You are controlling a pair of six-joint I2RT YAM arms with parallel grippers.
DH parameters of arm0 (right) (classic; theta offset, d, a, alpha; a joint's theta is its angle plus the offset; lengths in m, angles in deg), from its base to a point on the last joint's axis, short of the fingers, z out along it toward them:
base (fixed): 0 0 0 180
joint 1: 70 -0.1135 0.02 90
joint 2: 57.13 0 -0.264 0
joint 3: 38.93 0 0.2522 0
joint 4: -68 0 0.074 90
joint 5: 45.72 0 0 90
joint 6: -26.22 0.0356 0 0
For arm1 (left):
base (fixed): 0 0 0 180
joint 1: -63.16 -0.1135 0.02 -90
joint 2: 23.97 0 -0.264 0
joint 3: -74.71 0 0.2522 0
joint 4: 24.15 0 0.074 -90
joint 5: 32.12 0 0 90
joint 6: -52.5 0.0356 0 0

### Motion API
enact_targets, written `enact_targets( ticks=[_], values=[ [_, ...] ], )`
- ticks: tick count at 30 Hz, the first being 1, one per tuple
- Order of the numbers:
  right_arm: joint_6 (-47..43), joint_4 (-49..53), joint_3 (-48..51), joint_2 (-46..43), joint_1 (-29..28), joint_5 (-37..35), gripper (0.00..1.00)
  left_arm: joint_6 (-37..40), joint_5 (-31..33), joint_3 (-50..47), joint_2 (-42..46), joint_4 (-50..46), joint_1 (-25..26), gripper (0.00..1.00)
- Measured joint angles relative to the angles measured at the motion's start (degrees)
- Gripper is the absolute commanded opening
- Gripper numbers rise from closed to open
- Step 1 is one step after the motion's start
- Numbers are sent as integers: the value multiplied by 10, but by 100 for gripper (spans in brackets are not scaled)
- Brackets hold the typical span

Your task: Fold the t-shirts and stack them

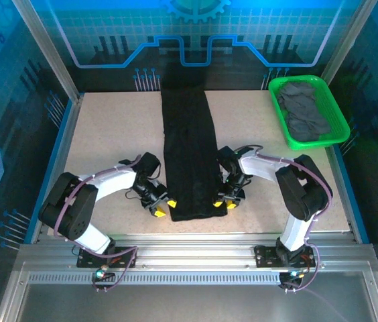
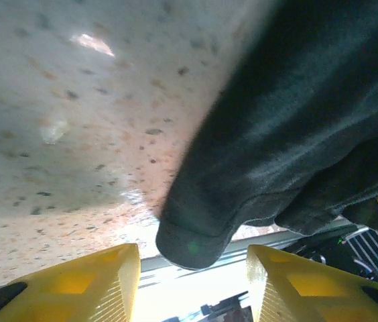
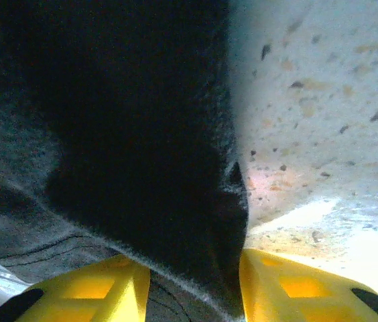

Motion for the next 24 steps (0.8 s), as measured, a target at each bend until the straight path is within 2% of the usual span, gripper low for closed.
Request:
enact_targets(
  ticks=[5, 9, 12, 16, 17, 19, 24],
  values=[
    [8, 0, 9, 0, -17, 0, 40, -23, -5, -1, -17, 35, 28, 45],
    [21, -5, 19, -1, -20, -5, 29, -32, -5, -1, -47, 56, 46, 37],
    [31, -7, 26, -8, -20, -14, 21, -33, -13, 2, -59, 56, 54, 27],
    [43, -11, 35, -16, -21, -16, 7, -28, -8, -2, -60, 54, 56, 3],
    [47, -13, 37, -19, -23, -14, 4, -26, -9, -4, -59, 55, 56, 0],
    [51, -16, 43, -26, -27, -12, 0, -26, -9, -14, -50, 61, 56, 0],
    [54, -4, 50, -53, -47, -5, 0, -25, -8, -59, 1, 61, 56, 0]
  ],
)
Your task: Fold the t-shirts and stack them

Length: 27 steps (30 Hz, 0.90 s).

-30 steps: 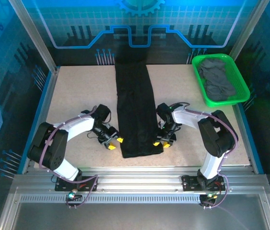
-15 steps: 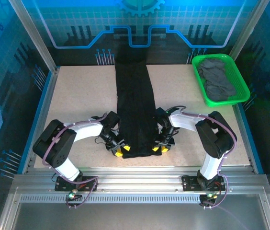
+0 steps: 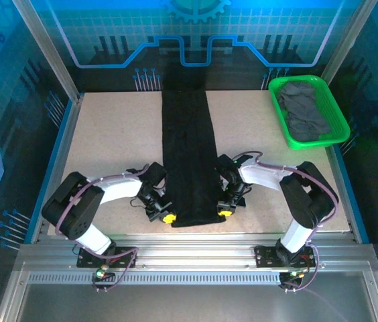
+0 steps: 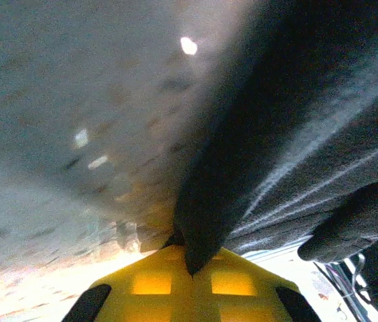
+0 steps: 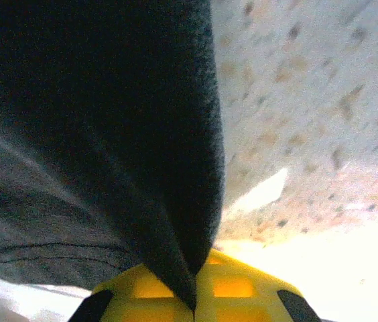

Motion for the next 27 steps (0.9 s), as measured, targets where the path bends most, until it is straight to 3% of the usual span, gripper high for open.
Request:
enact_targets(
  ticks=[9, 14, 17, 27],
  values=[
    [28, 56, -34, -85, -6, 14, 0, -33, 11, -6, 151, -31, -7, 0],
    [39, 80, -128, -87, 32, 6, 0, -67, 39, 53, 203, -12, -61, 0],
    [39, 83, -201, -59, 65, 3, 0, -81, 50, 90, 181, 19, -101, 0],
    [28, 73, -451, 163, 134, -14, 0, -76, 70, 265, -27, 92, -186, 0]
  ],
)
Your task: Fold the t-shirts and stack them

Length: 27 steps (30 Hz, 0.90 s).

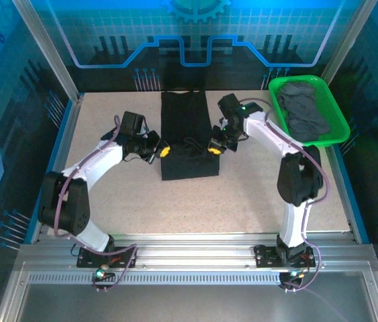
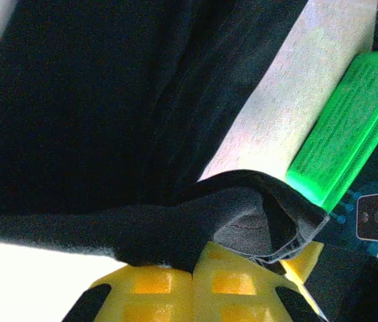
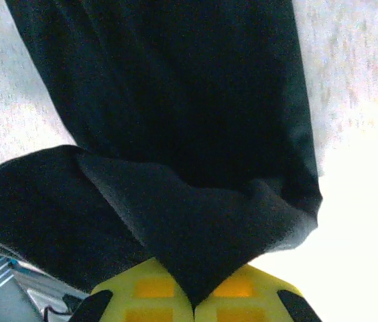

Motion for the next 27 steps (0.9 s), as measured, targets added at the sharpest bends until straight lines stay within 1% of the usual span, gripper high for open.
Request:
enact_targets(
  ticks=[9, 10, 11, 12, 13, 15, 17, 18, 20, 22, 24, 27],
  values=[
    [-16, 31, -217, 161, 23, -5, 0, 16, 1, 91, -128, 35, -36, 0],
    [-18, 34, -235, 178, 26, -4, 7, 16, 0, 99, -143, 42, -40, 2],
    [-19, 35, -251, 193, 30, -2, 19, 16, -2, 108, -158, 49, -43, 8],
    [-21, 37, -271, 213, 33, 3, 34, 15, -5, 119, -175, 54, -47, 19],
    [-24, 40, -292, 232, 38, 9, 47, 15, -6, 132, -195, 61, -50, 28],
    [-35, 54, -347, 275, 47, 16, 57, 15, -11, 154, -226, 73, -56, 37],
    [-51, 68, -398, 309, 57, 16, 62, 21, -11, 163, -241, 78, -62, 43],
    [-59, 73, -410, 315, 61, 16, 63, 26, -9, 164, -241, 75, -64, 44],
    [-70, 84, -410, 309, 68, 13, 64, 35, -3, 160, -230, 69, -66, 47],
    [-81, 77, -369, 276, 74, 5, 64, 37, 9, 123, -189, 71, -66, 47],
    [-86, 56, -276, 212, 77, -2, 63, 36, 18, 61, -122, 70, -64, 47],
    [-81, 12, -93, 85, 75, -3, 62, 23, 23, -37, -23, 67, -54, 47]
  ],
)
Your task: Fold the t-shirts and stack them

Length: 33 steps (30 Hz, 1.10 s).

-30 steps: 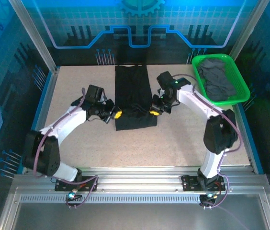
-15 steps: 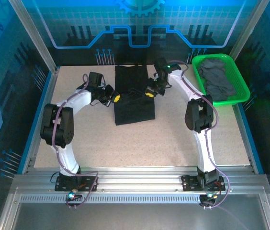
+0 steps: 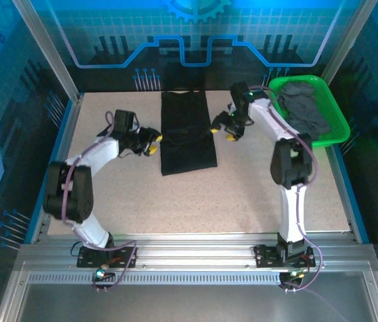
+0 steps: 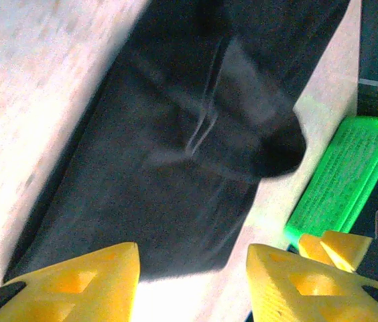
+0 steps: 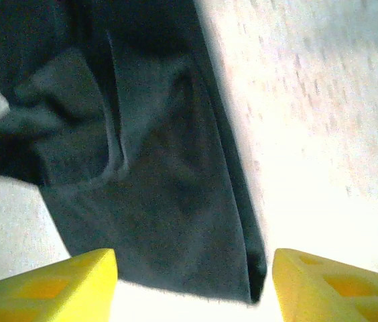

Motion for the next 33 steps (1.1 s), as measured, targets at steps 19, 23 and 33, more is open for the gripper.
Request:
enact_targets(
  ticks=[19, 23, 33],
  values=[
    [120, -198, 269, -26, -35, 79, 43, -159, -18, -120, -64, 82, 52, 46],
    [126, -210, 236, 2, -36, 81, 26, -160, -29, -102, -82, 77, 52, 28],
    [137, -200, 190, 8, -34, 77, 0, -141, -3, -31, -112, 131, 41, 0]
  ],
)
